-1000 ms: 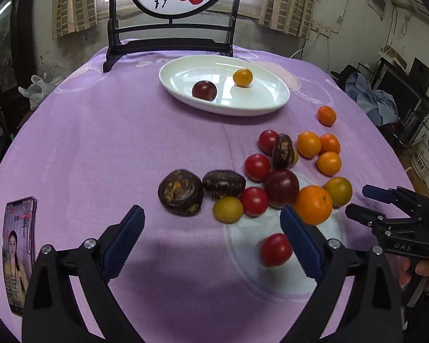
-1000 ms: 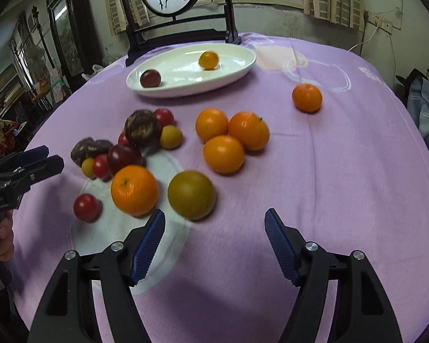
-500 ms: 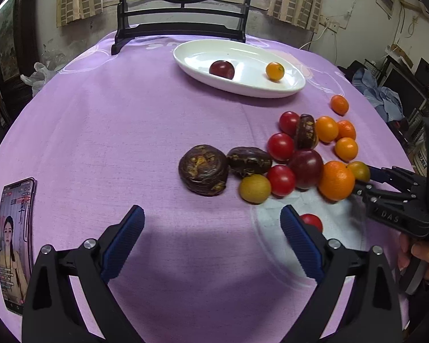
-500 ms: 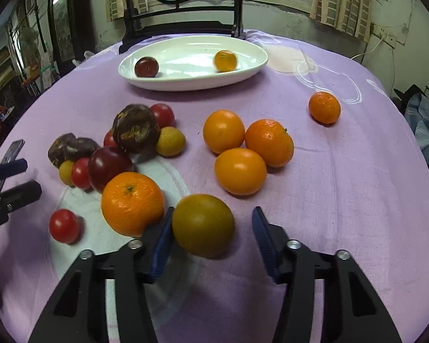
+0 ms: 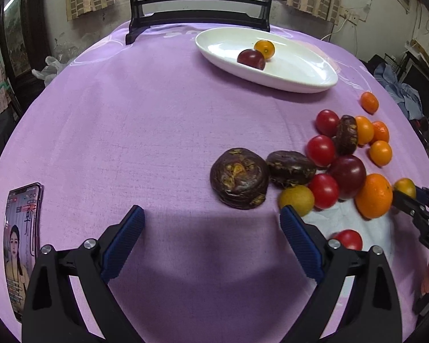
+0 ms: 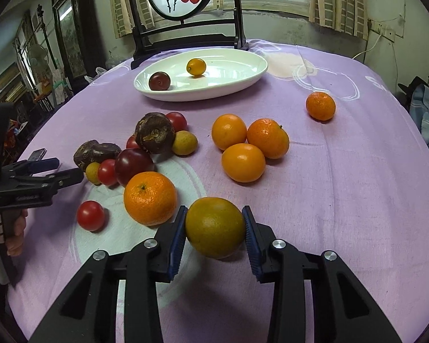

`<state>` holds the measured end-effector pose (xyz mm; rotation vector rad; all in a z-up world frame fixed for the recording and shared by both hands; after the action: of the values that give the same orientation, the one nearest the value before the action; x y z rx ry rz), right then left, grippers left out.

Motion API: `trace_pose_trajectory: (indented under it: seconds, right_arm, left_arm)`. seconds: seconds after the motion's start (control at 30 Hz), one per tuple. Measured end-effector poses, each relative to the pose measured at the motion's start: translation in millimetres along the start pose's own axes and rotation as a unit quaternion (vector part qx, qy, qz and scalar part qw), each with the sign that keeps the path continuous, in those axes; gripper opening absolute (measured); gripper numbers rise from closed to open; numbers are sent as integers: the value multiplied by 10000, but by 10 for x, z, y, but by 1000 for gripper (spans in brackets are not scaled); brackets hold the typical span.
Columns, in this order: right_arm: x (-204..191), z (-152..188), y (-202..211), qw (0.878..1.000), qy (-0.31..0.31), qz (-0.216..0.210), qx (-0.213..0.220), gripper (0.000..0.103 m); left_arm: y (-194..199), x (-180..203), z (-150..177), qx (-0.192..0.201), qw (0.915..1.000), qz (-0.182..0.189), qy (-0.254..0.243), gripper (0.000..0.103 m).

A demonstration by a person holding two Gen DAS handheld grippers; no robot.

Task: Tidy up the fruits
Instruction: 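Grasp the green orange with the right gripper while the left grasps a passion fruit, then carry the passion fruit and the green orange into the plate, releasing both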

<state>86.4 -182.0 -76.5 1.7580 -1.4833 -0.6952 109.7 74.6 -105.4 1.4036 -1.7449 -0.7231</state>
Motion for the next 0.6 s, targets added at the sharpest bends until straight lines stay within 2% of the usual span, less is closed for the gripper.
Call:
trace_pose_trajectory:
  seconds: [0.13,0.2,0.23,0.3,0.33,0.37,0.5,0.6]
  right_arm:
    - [2,15,-10,9999,-46,-106,-42,39]
    - [0,20,-17,9999,-39,-108,-55,39]
    - [1,20,-20,9999,-38,-117,-53,39]
    - [8,22,-25,9999,-44,-120,-47,39]
    - [17,22,-30,9999,-52,-115,-46,39]
    - [24,24,-32,9999,-67,-120,-45,39]
    - [51,11,6,9998,-142,-117,29,39]
    - [46,-17,90,9996,-154,-121,182,39]
  left_arm:
    - [-76,5,-53,-54,10000,-60,-45,93]
    - [-124,21,-83,-79,9998,-104,-123,88]
    - [-152,31,-103,-81,9997,-158,-182,84]
    - [-142,73,-151,77,9994,-120,-306,65]
    - [-143,108,-166,74,9991,-103,-400,46]
    - [-140,138,-172,67,9988,-103,-466,43]
    - [-89,163,-142,22,9995,18,-327,43]
    - [73,224,-156,165,9991,118,-364,43]
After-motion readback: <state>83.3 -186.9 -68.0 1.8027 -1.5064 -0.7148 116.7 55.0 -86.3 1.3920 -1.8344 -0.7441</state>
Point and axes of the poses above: each gripper's, at about its wrist camera, not at the fingertips, and y roughly against the way its jaws point, x to its right, z to its underside, the point moved 7 cm from there along -y, roughly the way its jaws point, and after that the axes turned 11 degrees about z, right-handed, at the moved point
